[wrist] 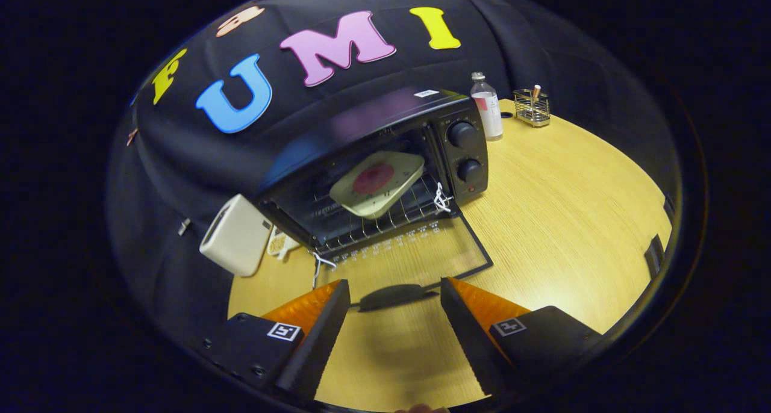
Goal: Open the toaster oven, put the food inside, and close the toaster oven door.
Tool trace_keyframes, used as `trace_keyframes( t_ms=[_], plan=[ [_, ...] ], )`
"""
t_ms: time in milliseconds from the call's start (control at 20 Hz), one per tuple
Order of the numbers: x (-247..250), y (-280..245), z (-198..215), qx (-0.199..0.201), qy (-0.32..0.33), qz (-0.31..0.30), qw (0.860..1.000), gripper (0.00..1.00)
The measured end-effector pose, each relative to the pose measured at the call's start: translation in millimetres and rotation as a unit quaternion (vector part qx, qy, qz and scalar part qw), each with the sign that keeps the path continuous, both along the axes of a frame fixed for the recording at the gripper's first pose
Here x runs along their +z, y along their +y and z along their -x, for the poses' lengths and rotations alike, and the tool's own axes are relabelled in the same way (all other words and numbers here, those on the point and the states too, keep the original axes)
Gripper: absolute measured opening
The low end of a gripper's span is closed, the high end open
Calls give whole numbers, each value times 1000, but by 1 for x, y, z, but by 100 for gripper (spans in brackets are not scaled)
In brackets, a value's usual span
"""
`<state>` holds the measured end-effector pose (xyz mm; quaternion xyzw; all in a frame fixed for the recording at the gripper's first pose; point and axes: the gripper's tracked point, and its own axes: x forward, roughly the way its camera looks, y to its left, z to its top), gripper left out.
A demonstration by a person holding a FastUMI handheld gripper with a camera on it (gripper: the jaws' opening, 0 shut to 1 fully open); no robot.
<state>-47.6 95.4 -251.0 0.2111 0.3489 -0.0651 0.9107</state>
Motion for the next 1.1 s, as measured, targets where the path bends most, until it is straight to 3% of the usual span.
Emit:
trace_keyframes(
  t_ms=[250, 700, 1100],
  plan=[
    [-34, 2, 18, 42, 31, 60, 997, 99],
    [-99, -5, 1, 87, 83, 170, 978, 100],
    [-92, 1, -15, 94, 67, 174, 978, 97]
  ],
)
